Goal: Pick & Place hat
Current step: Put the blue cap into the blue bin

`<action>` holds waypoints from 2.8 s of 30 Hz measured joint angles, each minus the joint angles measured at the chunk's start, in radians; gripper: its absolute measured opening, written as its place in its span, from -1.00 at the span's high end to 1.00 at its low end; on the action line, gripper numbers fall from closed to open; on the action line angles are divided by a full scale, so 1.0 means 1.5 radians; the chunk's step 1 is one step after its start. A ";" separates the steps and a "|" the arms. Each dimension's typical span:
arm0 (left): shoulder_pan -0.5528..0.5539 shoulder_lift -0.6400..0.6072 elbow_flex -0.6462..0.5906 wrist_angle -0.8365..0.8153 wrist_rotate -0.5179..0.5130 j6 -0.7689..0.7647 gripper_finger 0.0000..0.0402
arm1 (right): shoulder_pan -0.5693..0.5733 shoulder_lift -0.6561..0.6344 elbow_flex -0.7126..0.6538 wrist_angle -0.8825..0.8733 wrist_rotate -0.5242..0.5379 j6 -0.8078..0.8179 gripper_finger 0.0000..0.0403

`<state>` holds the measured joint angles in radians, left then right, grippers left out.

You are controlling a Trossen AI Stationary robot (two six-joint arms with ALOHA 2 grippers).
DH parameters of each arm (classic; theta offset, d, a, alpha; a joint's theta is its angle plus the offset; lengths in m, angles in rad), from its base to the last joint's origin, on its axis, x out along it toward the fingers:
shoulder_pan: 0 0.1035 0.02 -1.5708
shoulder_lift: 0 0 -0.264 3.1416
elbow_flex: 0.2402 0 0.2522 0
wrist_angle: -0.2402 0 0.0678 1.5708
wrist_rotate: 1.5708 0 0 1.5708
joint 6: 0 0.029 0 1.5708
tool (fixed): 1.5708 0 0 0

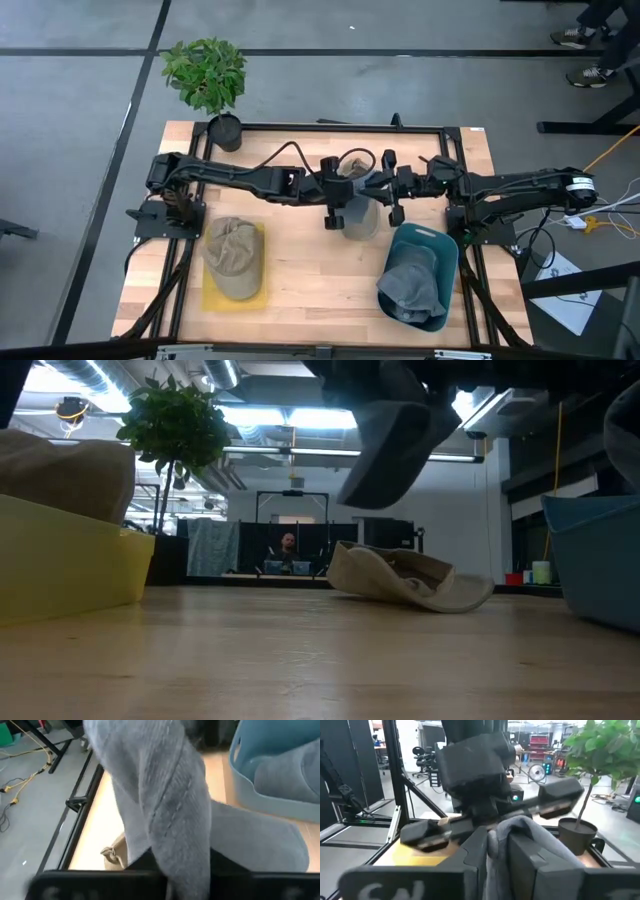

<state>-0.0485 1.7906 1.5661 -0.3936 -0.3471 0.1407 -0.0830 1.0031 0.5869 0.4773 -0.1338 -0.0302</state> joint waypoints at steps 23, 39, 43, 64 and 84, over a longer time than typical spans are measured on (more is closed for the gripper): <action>0.003 -0.031 -0.001 -0.215 0.143 0.020 0.95 | 0.066 0.067 0.002 -0.060 0.114 -0.236 0.00; 0.004 -0.031 -0.001 -0.217 0.139 0.002 0.94 | 0.076 0.121 0.098 -0.180 0.140 -0.237 0.74; 0.005 -0.031 -0.001 -0.219 0.139 -0.003 0.93 | 0.076 0.113 0.100 -0.182 0.124 -0.207 0.93; 0.002 -0.042 0.001 -0.189 0.130 -0.016 0.79 | 0.156 0.033 0.100 -0.274 0.289 -0.123 0.98; 0.002 -0.041 0.000 -0.180 0.147 -0.031 0.04 | 0.157 0.010 0.100 -0.316 0.337 -0.077 0.99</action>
<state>-0.0460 1.7287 1.5661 -0.6636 -0.1272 0.0938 0.1532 1.0186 0.7364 0.0031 0.3723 -0.1453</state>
